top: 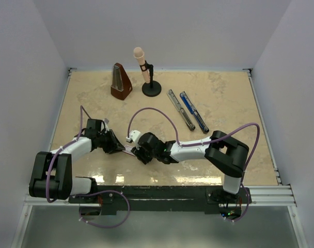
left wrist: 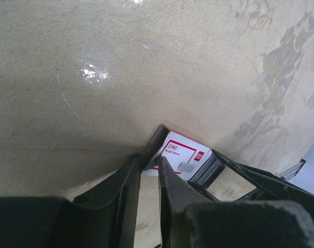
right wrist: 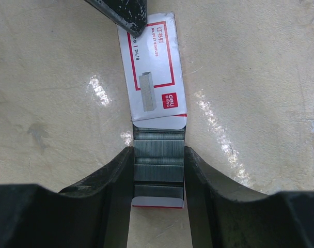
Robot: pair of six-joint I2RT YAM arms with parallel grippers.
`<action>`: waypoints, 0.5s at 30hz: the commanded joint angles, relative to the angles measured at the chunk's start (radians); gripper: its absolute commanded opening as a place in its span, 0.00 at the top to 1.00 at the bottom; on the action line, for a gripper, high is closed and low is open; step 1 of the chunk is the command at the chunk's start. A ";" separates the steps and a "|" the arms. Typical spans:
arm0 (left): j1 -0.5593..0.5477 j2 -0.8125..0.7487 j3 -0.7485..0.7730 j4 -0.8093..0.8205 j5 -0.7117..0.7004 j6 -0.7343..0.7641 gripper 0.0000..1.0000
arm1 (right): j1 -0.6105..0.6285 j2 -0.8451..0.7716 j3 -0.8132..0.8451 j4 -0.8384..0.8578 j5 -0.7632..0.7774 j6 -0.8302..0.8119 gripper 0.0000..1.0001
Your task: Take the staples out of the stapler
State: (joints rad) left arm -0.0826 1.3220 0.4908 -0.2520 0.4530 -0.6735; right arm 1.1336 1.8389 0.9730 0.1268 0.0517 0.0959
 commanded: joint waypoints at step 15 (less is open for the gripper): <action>-0.016 -0.010 -0.014 0.059 0.055 -0.005 0.71 | 0.026 0.037 -0.039 -0.006 -0.088 -0.041 0.66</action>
State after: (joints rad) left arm -0.0860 1.3216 0.4889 -0.2394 0.4637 -0.6727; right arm 1.1343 1.8366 0.9607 0.1505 0.0456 0.0757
